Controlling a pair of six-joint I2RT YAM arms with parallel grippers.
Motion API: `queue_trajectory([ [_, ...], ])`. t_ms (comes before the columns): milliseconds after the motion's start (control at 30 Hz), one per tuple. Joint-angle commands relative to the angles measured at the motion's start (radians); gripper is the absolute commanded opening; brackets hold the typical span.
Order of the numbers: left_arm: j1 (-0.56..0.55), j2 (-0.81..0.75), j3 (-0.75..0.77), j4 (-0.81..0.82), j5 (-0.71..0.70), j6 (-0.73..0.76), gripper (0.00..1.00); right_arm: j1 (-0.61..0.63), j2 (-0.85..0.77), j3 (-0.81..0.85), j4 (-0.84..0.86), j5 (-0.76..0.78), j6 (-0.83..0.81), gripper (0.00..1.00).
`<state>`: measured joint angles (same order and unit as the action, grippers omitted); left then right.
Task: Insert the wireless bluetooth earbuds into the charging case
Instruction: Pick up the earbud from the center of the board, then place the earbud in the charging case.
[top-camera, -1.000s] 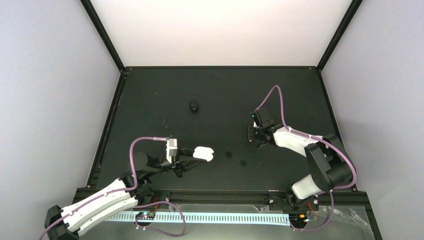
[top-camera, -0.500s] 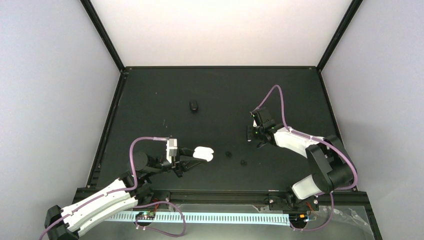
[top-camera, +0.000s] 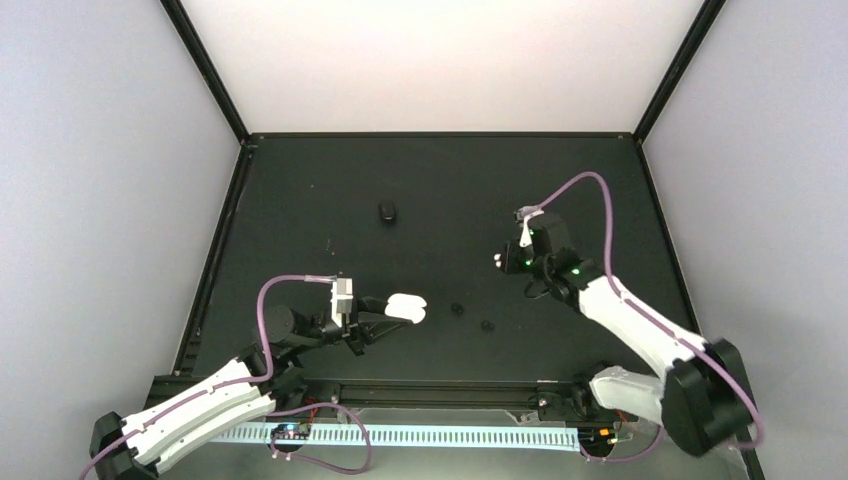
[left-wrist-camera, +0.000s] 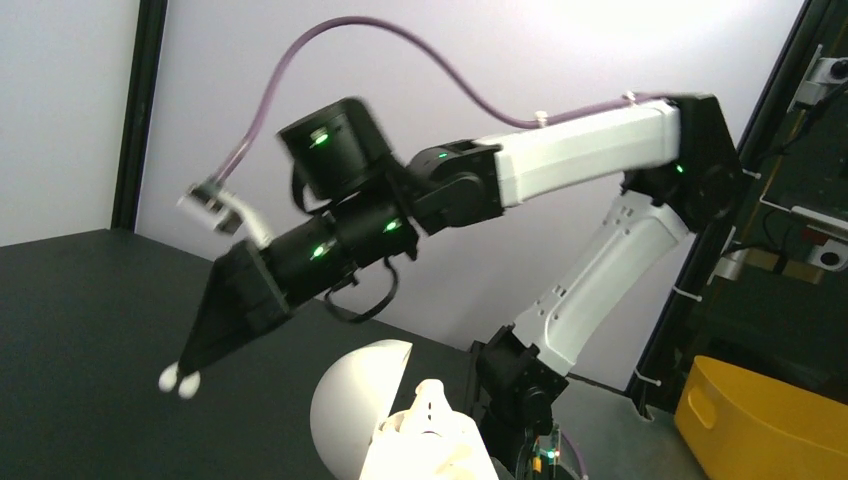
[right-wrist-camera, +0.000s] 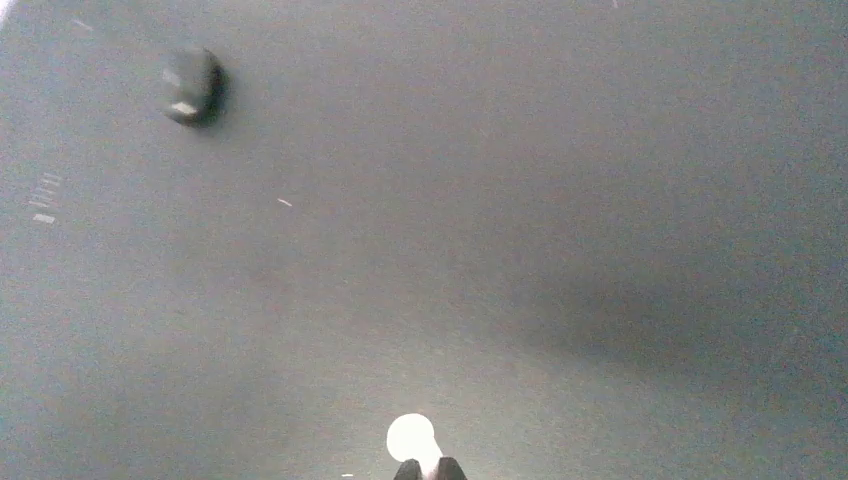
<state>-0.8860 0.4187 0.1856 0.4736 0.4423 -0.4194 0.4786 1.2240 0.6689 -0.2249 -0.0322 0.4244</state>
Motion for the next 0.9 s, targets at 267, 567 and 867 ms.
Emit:
queue_trajectory([
  [267,-0.007,0.017,0.0,0.068,0.012,-0.004,0.01,0.051,-0.438,0.195,-0.23,-0.252,-0.153,0.01],
  [567,-0.008,0.078,0.005,0.146,0.047,-0.02,0.02,0.269,-0.504,0.425,-0.37,-0.261,-0.329,0.01],
  [867,-0.008,0.087,0.006,0.165,0.06,-0.016,0.02,0.668,-0.389,0.553,-0.429,-0.087,-0.438,0.01],
])
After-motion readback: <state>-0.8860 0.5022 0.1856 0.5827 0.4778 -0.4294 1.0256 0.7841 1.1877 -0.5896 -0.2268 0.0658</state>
